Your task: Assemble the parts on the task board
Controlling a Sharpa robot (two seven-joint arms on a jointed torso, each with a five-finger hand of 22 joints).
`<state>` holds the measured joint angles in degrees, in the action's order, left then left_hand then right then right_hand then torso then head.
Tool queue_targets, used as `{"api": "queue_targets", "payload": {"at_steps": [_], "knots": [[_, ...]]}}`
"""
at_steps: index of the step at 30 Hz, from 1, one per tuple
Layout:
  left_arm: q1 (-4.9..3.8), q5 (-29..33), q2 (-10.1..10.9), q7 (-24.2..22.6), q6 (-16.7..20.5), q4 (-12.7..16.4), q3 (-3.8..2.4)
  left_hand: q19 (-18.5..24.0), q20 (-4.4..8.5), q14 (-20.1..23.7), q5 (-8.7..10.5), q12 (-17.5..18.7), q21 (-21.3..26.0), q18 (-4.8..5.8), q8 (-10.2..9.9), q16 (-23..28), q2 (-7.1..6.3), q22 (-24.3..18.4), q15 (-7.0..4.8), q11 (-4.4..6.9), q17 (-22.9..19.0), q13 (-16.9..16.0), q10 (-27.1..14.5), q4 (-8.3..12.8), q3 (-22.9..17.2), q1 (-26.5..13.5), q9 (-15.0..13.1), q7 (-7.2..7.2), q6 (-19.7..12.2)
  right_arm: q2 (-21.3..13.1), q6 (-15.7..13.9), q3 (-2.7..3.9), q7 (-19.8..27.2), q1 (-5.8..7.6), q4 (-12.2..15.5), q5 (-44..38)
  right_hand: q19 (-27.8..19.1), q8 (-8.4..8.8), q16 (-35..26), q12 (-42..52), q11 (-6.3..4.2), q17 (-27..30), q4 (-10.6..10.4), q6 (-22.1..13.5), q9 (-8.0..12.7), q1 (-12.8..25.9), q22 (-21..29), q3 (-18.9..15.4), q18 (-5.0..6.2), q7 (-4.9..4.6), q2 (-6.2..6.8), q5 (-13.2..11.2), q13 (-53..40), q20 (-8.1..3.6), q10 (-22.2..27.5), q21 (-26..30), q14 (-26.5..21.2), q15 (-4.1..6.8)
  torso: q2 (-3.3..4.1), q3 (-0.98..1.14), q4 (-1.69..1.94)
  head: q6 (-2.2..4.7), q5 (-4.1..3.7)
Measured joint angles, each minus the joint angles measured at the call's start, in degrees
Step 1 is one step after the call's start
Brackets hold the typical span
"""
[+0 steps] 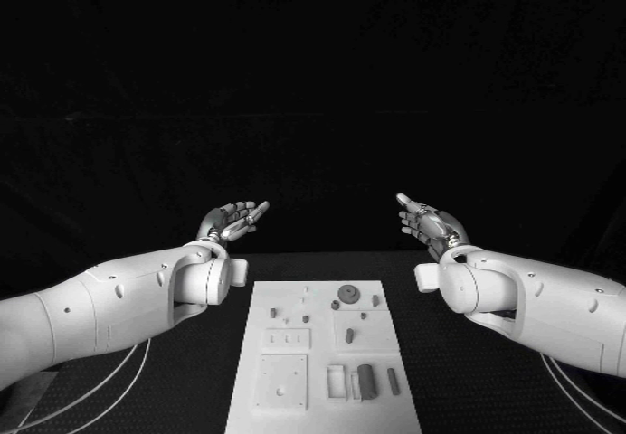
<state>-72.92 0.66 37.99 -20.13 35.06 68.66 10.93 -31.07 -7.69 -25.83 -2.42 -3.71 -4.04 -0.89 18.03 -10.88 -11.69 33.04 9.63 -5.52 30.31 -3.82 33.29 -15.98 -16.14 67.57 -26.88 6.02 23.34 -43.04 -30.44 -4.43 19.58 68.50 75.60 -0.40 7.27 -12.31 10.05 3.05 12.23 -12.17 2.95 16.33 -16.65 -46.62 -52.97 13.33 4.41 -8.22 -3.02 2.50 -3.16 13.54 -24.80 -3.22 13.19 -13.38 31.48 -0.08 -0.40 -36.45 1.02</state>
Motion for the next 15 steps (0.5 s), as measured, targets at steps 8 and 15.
{"api": "queue_targets", "payload": {"at_steps": [8, 15], "knots": [[-3.35, 0.3, -1.9, 5.1, -5.8, -5.9, 2.64, -1.6, 0.03, -1.7, -0.23, -0.3, -0.5, 0.0, 1.2, -1.3, 0.48, 1.7, 0.29, -0.6, 1.6, -0.4, 2.9, -0.5, -0.2, 3.1, -1.3, 0.65, 1.6, 0.8, 11.9, -1.94, -7.6, 3.91, -6.8, -1.1, 2.3, -2.06, 2.6, 1.1, 1.14, -2.3, 1.8, 2.7, -2.0, -3.9, -8.0, 0.1, 0.92, -0.14, -0.37, 0.2, -0.6, 0.81, -5.1, -1.3, 3.2, -1.54, 0.0, 0.01, -0.01, -0.02, 0.01], [-3.49, 0.4, -1.6, 7.0, -8.2, -5.8, 2.75, -6.1, 1.58, -7.6, -0.41, -2.3, -2.8, 0.01, 3.0, -4.4, 2.84, 2.8, 0.87, -2.46, 2.6, -1.1, 7.5, 0.3, 2.0, 6.0, -2.0, 2.73, 5.6, 2.5, 17.2, -2.36, -10.7, 4.58, -10.7, -5.4, 8.3, -5.13, 7.0, 2.9, 1.87, -5.7, 5.6, 7.5, -4.2, -8.3, -17.4, 1.1, 2.25, -0.52, 0.27, 0.2, -1.3, 0.59, -11.5, -3.3, 10.2, -2.35, 0.01, -0.01, -0.01, -0.54, 0.01]]}}
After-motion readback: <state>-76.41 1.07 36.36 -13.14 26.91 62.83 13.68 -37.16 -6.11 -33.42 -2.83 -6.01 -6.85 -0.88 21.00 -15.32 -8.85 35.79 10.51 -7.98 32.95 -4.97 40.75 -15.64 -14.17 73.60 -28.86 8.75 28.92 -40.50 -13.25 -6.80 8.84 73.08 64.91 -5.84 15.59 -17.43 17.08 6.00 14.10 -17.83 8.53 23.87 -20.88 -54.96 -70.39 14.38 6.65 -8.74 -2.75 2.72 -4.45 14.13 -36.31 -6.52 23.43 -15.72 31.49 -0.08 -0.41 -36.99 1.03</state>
